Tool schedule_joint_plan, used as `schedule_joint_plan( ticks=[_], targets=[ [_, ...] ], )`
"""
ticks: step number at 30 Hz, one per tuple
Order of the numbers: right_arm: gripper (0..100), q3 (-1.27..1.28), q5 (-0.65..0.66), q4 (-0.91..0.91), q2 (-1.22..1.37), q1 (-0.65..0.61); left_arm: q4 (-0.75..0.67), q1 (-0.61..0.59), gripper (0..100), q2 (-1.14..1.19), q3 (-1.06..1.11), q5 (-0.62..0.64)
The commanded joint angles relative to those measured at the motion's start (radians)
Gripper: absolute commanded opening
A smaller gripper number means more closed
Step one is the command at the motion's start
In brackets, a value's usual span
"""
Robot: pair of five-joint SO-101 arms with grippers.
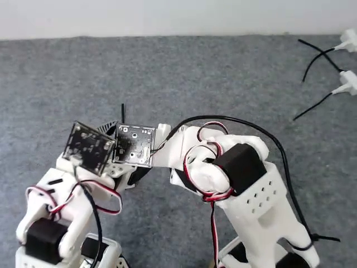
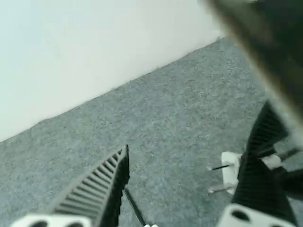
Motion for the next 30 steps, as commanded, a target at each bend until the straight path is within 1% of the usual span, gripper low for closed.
schedule_joint_plan(
  ticks=[1, 6, 14, 16, 22, 27, 30],
  targets=[
    [1.0, -0.127, -0.014, 0.068, -0.035, -0.031, -0.075, -0.003, 35, 0.008, 0.053, -0.015],
    [1.0, -0.181, -0.049, 0.094, -0.036, -0.03, -0.11, -0.003, 35, 0.008, 0.113, -0.017],
    [1.0, -0.198, -0.06, 0.094, -0.036, -0.03, -0.12, -0.003, 35, 0.008, 0.189, -0.011],
    [1.0, -0.199, -0.081, 0.091, -0.036, -0.031, -0.121, -0.003, 35, 0.008, 0.208, -0.011],
    [1.0, -0.199, -0.094, 0.091, -0.036, -0.031, -0.183, 0.002, 35, 0.008, 0.286, -0.015],
    [1.0, -0.199, -0.097, 0.087, -0.036, -0.031, -0.183, 0.005, 35, 0.008, 0.297, -0.011],
    [1.0, -0.201, -0.12, 0.084, -0.035, -0.031, -0.187, 0.006, 35, 0.008, 0.314, -0.011]
  ],
)
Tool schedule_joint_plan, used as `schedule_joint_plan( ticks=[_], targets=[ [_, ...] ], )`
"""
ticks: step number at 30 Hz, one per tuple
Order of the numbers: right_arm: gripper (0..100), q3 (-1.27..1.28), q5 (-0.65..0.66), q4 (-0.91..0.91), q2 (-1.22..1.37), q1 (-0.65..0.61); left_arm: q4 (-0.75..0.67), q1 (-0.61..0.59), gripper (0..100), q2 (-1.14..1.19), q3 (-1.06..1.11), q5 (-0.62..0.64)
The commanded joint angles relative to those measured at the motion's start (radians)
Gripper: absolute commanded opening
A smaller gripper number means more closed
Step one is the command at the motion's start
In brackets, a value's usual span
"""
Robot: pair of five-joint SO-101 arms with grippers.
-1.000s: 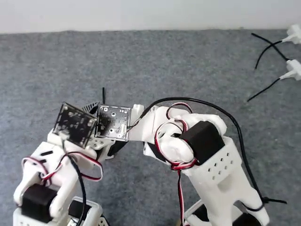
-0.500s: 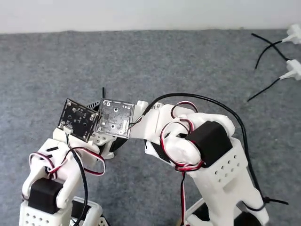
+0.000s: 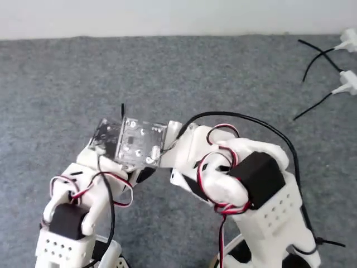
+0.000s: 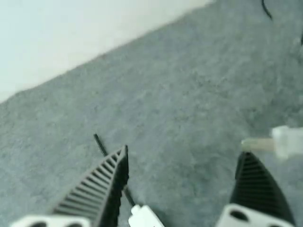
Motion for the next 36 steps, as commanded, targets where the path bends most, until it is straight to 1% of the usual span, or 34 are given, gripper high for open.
schedule_joint_plan(
  ticks=[1, 13, 15, 17, 19, 23, 26, 31, 34, 36],
  targets=[
    [1.0, -0.052, -0.028, 0.022, -0.019, -0.01, -0.021, 0.009, 35, 0.006, 0.016, -0.002],
    [1.0, -0.048, -0.028, 0.027, -0.016, -0.004, -0.034, -0.002, 35, 0.006, 0.022, -0.006],
    [1.3, -0.044, -0.028, 0.028, -0.01, -0.002, -0.037, -0.037, 35, 0.006, 0.018, -0.008],
    [1.5, -0.018, -0.028, 0.021, -0.01, 0.022, -0.048, -0.092, 35, 0.006, 0.013, -0.009],
    [1.6, 0.026, -0.028, -0.01, -0.01, 0.05, -0.066, -0.173, 35, 0.006, 0.01, -0.028],
    [1.7, 0.193, -0.028, -0.12, -0.01, 0.105, -0.106, -0.331, 35, 0.008, 0.005, -0.035],
    [5.9, 0.328, -0.028, -0.197, -0.01, 0.111, -0.143, -0.433, 35, 0.008, 0.005, -0.037],
    [15.3, 0.497, -0.025, -0.286, -0.01, 0.111, -0.187, -0.637, 35, 0.008, 0.005, -0.083],
    [15.8, 0.609, -0.02, -0.334, -0.01, 0.111, -0.207, -0.753, 35, 0.008, 0.008, -0.08],
    [15.9, 0.687, -0.02, -0.363, -0.01, 0.111, -0.207, -0.81, 35, 0.008, 0.008, -0.078]
  ],
)
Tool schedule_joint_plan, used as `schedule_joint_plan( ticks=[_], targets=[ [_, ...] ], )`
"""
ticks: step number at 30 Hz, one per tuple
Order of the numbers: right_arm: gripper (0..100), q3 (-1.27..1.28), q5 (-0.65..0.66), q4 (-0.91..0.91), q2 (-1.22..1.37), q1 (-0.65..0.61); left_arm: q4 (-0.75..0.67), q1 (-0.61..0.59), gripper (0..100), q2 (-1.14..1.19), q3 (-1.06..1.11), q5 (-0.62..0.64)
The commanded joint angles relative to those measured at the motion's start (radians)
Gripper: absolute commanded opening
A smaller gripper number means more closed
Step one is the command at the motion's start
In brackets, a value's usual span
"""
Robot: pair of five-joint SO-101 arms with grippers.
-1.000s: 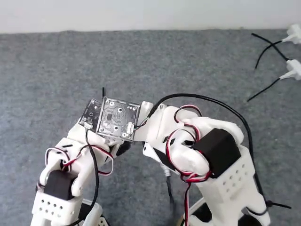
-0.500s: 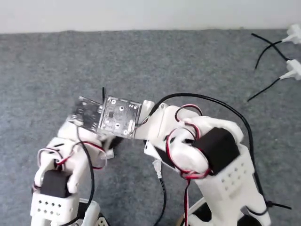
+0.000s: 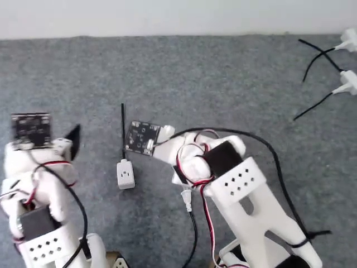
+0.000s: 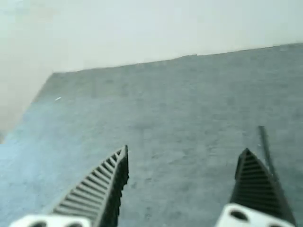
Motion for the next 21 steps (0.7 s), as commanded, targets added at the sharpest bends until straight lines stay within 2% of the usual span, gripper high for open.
schedule_joint_plan(
  ticks=[1, 3, 8, 15, 19, 21],
  targets=[
    [16.0, 0.137, -0.002, -0.074, -0.012, 0.013, -0.032, -0.138, 35, 0.0, -0.024, -0.006],
    [16.1, 0.193, 0.006, -0.081, -0.012, 0.013, -0.026, -0.178, 35, 0.002, -0.021, -0.005],
    [16.2, 0.301, 0.126, -0.036, -0.012, 0.007, -0.012, -0.232, 35, 0.002, -0.021, 0.006],
    [16.2, 0.39, 0.488, 0.07, -0.012, -0.001, -0.018, -0.23, 35, 0.0, -0.012, 0.017],
    [16.2, 0.448, 0.634, 0.074, -0.012, -0.053, -0.015, -0.229, 35, 0.0, -0.012, 0.017],
    [16.2, 0.457, 0.663, 0.071, -0.012, -0.087, -0.014, -0.229, 35, 0.0, -0.012, 0.017]
  ],
)
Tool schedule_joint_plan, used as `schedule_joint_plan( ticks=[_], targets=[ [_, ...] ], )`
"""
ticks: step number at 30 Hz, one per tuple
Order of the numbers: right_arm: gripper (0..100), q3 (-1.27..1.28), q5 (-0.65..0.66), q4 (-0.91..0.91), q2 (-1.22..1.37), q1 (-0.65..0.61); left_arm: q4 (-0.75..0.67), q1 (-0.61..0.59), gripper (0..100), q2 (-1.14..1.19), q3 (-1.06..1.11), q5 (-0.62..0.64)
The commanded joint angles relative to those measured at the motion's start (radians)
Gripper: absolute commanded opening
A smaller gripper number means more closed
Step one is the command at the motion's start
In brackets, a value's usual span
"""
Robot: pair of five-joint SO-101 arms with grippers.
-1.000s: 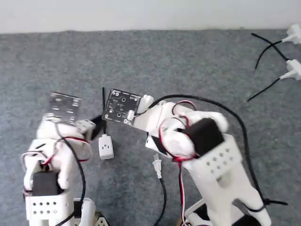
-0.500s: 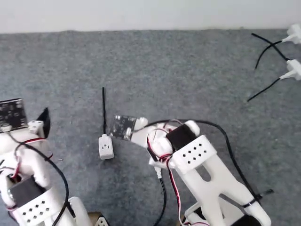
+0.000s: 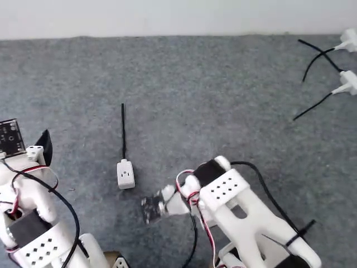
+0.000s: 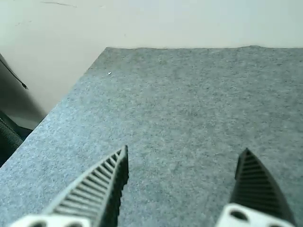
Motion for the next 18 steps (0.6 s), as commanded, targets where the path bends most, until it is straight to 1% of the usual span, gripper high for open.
schedule_joint_plan(
  ticks=[1, 6, 10, 13, 14, 18],
  targets=[
    [16.2, 0.008, 0.101, 0.01, -0.012, -0.074, -0.009, -0.005, 35, 0.0, -0.012, 0.017],
    [16.2, 0.008, 0.175, -0.015, -0.012, -0.142, -0.012, -0.003, 35, 0.0, -0.012, 0.017],
    [16.2, 0.02, 0.094, -0.153, -0.012, -0.143, -0.006, 0.026, 35, 0.0, -0.007, 0.017],
    [16.2, 0.04, 0.092, -0.191, -0.012, -0.15, -0.011, 0.046, 35, 0.0, 0.007, 0.015],
    [16.2, 0.043, 0.117, -0.193, -0.012, -0.15, -0.012, 0.051, 35, 0.0, 0.012, 0.015],
    [16.2, 0.091, 0.299, -0.183, -0.012, -0.145, -0.011, 0.054, 35, 0.0, 0.012, 0.014]
  ],
)
